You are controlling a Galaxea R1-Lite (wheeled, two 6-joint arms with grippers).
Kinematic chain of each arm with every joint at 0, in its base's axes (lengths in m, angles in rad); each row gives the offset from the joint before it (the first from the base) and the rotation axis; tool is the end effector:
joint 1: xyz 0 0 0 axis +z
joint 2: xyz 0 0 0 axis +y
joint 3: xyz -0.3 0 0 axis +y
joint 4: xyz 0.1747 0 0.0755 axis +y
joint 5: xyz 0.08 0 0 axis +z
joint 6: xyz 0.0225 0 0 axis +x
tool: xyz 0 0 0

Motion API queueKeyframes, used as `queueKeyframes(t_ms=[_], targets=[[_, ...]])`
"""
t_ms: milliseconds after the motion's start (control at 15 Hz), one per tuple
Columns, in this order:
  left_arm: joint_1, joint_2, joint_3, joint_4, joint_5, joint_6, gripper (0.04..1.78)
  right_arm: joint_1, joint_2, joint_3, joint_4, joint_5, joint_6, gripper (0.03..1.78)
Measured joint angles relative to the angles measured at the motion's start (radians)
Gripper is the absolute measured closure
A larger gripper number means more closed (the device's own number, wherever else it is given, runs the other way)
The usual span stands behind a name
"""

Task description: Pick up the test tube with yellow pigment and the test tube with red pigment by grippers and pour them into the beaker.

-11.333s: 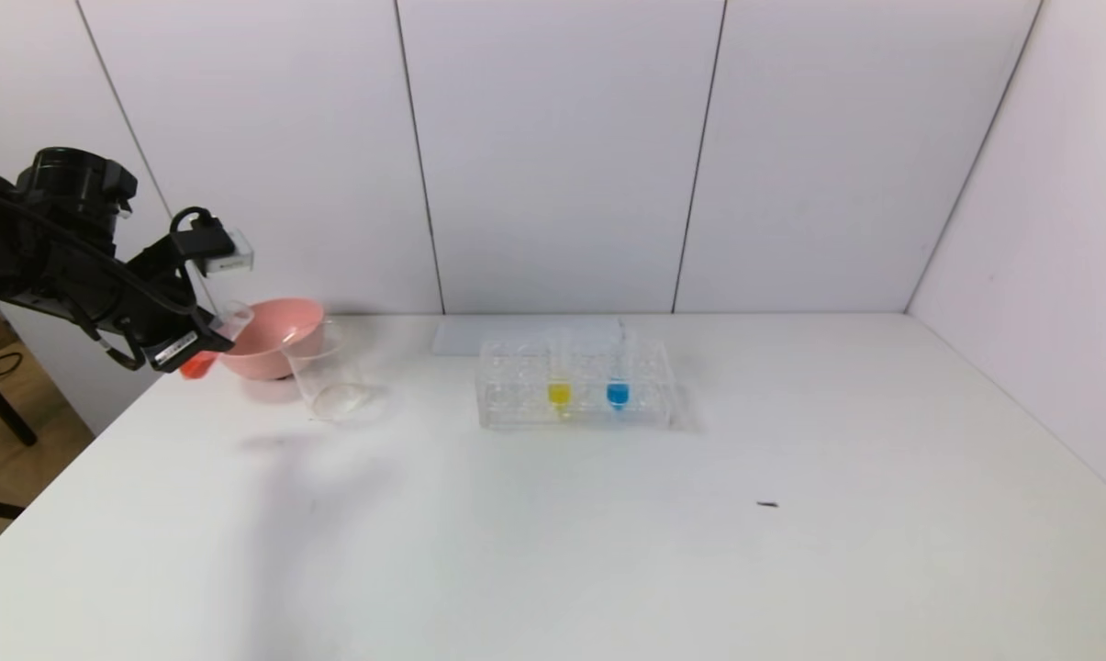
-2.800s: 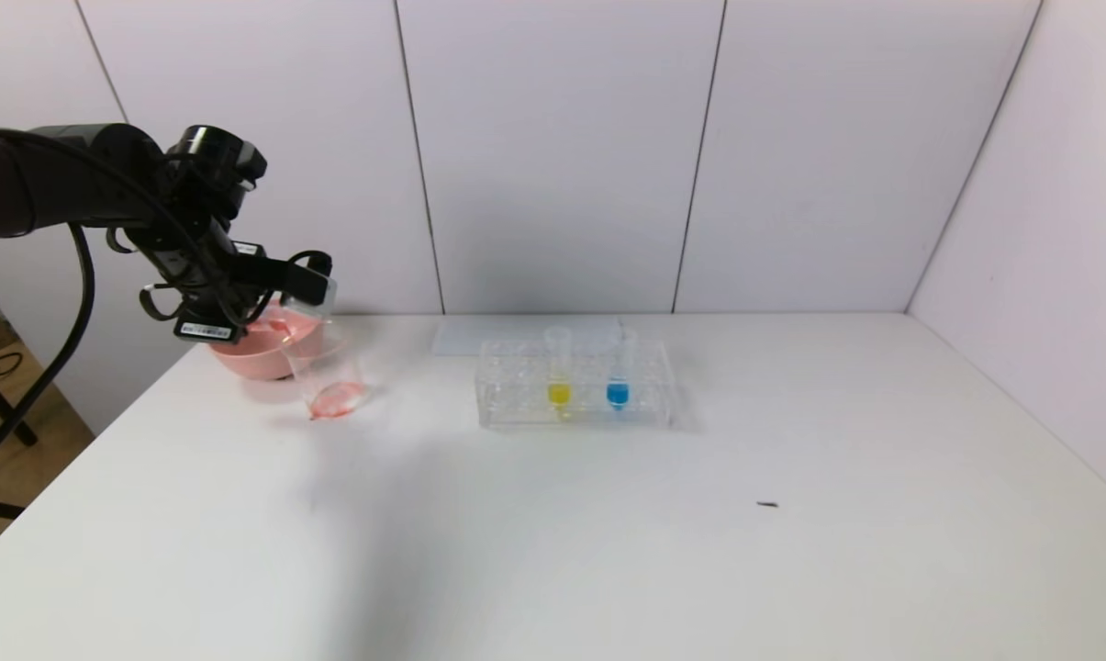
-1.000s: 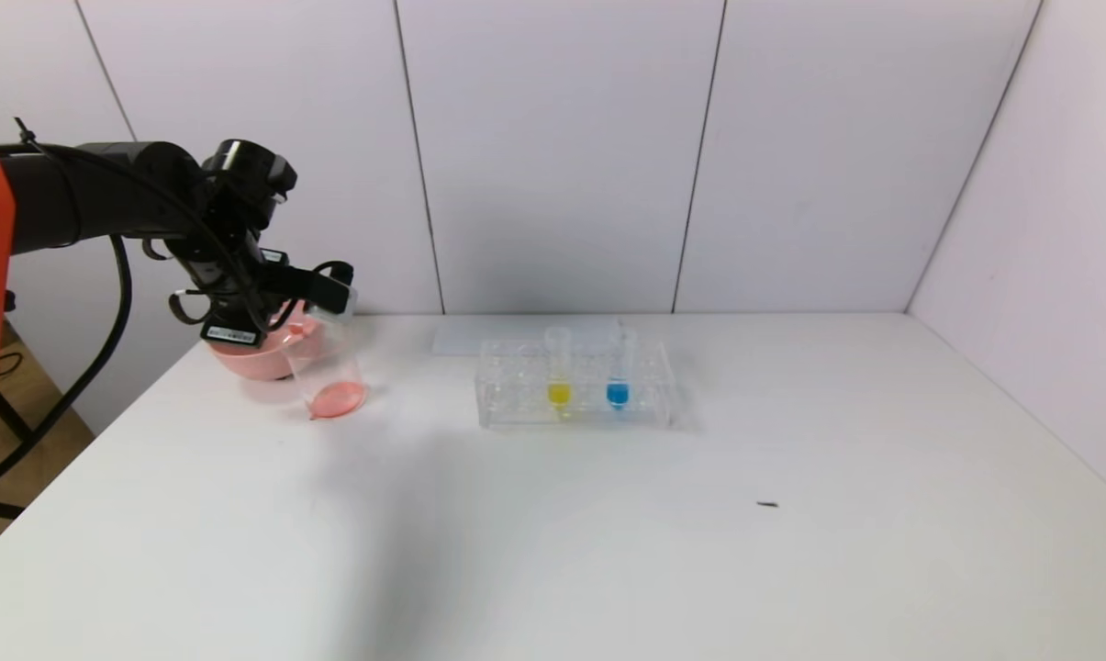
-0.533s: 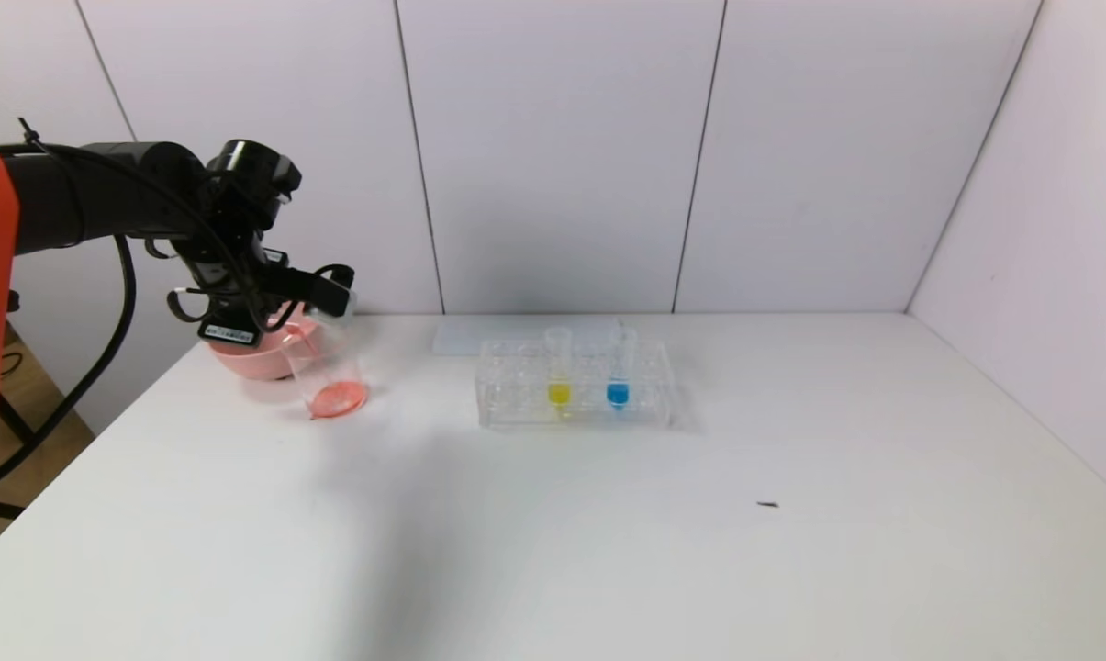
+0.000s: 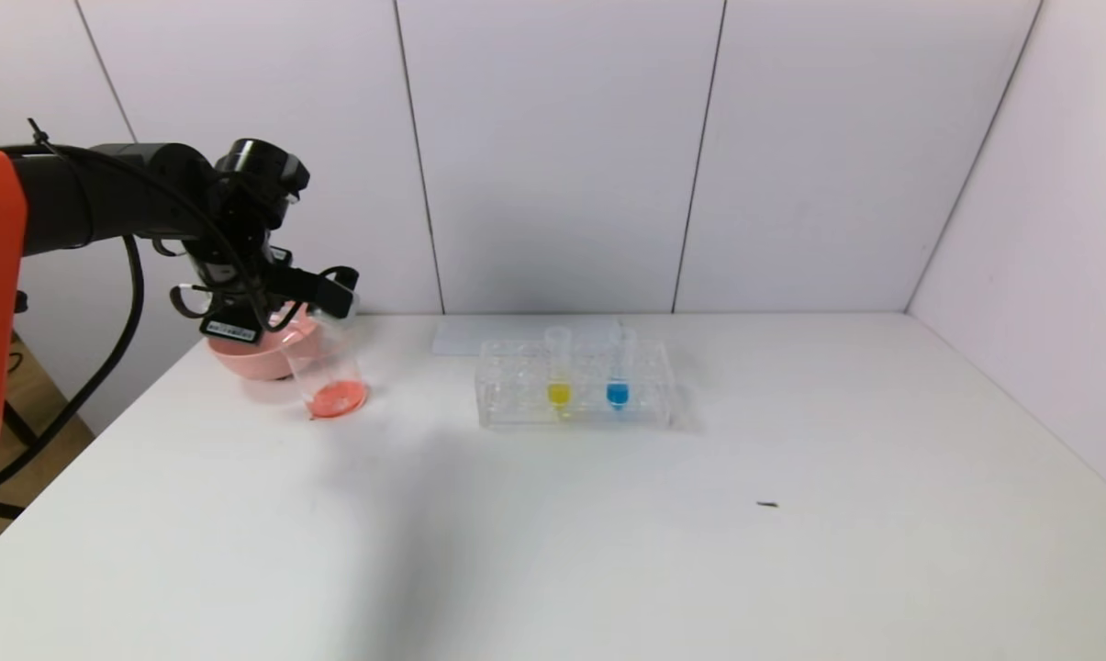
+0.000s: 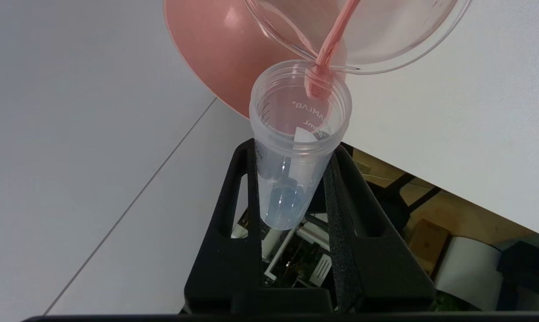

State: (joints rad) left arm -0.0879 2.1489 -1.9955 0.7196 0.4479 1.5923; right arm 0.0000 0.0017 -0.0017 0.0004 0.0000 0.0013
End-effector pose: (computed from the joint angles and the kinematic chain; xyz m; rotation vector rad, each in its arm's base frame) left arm 0.4118 -0.0265 0.2223 1.6981 0.9520 -0.4222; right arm -0.0228 0.0000 0.0760 0.0013 0.0004 0.0000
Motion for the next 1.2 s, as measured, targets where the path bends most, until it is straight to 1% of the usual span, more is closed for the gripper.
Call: queueKeyframes(t_ms=[600,1200], targets=[[-0.011,0.0,0.0,-0.008,0.043,0.023,1.38,0.0,0.0,0.0,0.0,0.0,0.0,0.11],[-0.015,-0.001,0.0,-0.007,0.064,0.046,1.38,0.0,0.0,0.0,0.0,0.0,0.0,0.11]])
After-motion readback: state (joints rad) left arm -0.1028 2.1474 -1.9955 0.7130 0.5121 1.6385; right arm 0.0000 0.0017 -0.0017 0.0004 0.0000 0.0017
